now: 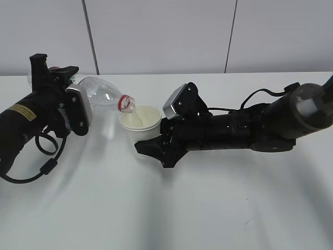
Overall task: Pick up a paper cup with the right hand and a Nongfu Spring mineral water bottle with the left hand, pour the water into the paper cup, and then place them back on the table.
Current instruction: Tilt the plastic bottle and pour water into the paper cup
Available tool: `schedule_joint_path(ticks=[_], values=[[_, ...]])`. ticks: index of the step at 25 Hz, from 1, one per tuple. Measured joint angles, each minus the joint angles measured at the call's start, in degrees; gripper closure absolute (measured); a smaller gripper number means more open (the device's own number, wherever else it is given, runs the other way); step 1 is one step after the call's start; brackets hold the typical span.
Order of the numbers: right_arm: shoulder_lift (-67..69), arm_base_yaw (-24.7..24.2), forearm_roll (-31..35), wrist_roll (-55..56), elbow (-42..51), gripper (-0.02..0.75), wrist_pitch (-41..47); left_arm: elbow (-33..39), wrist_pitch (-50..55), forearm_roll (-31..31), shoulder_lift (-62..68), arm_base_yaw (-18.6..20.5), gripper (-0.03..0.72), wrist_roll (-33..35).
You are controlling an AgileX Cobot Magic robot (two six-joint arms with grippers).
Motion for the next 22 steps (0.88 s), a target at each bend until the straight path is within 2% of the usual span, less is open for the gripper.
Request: schedule_joint_path(ticks=[22], values=[[0.0, 0.0, -0.3, 0.0, 0.0, 0.23, 0.2, 0.0, -0.2, 0.0, 0.0, 0.0, 0.322, 0.7]])
